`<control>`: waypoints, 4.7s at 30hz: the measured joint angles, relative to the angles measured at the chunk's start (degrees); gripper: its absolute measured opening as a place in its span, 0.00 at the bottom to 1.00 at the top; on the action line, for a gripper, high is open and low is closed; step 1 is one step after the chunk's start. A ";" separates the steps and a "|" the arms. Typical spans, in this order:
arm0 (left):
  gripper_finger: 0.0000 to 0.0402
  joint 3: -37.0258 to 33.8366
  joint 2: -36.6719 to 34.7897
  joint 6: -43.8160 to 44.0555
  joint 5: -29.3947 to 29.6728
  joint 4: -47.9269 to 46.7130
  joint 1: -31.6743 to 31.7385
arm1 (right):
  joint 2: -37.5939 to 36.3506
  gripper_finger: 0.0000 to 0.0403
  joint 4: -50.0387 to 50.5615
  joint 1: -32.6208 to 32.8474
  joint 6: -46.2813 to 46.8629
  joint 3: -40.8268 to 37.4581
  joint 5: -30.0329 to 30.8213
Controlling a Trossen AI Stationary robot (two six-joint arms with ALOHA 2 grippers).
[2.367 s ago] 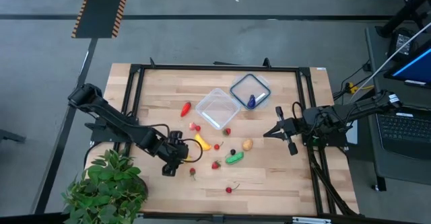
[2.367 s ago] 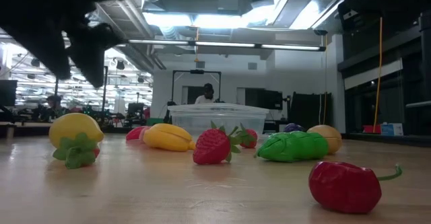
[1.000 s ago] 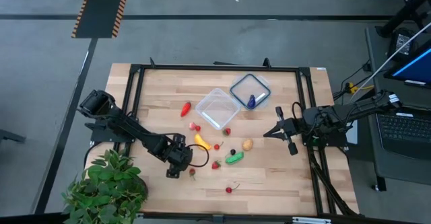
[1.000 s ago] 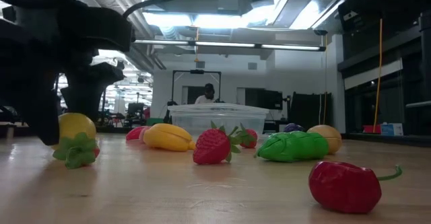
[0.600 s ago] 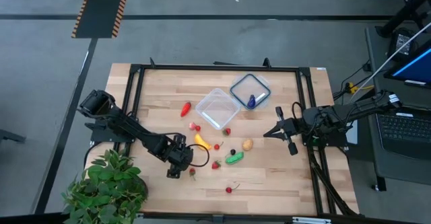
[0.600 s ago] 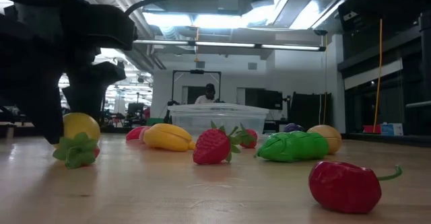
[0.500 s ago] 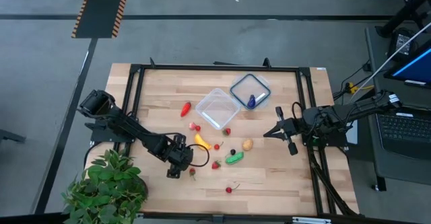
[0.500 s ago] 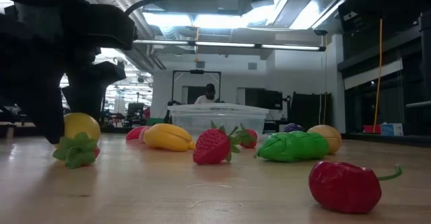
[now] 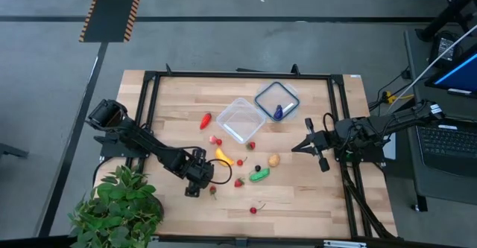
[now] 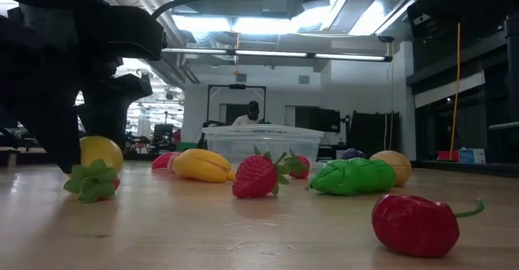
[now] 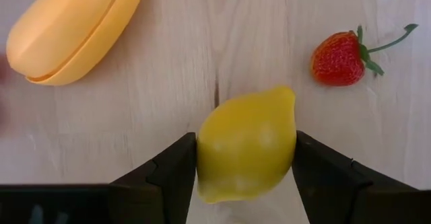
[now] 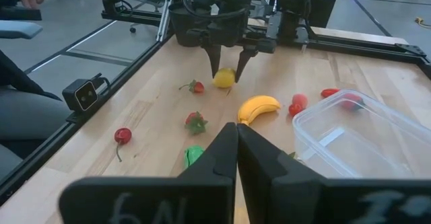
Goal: Pick and placing Produce into tupperware
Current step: Put the yellow lemon into the transparent container
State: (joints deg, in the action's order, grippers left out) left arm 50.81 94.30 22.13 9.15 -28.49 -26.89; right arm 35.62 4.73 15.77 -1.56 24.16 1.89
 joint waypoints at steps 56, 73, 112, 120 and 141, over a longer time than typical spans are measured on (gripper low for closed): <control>0.51 -25.21 -34.22 -22.09 15.28 47.55 4.91 | 0.02 0.04 3.10 0.00 -0.37 -0.11 -0.02; 0.51 -34.36 -35.87 -27.16 3.67 66.98 5.13 | 0.04 0.04 2.70 0.02 -0.37 -0.11 -0.02; 0.50 -3.57 -6.62 -34.59 -9.36 40.63 30.98 | 0.07 0.04 2.36 0.00 -0.40 -0.11 -0.02; 0.50 7.21 1.23 -38.97 -3.89 26.03 36.88 | 0.07 0.04 2.36 0.00 -0.42 -0.11 -0.02; 0.50 15.50 3.09 -43.44 -11.31 10.27 46.13 | 0.04 0.04 1.05 0.00 -0.50 -0.11 0.17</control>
State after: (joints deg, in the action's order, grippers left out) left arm 66.31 97.39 -21.30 -2.16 -18.22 19.24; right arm 35.66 5.78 15.77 -2.06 24.05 2.06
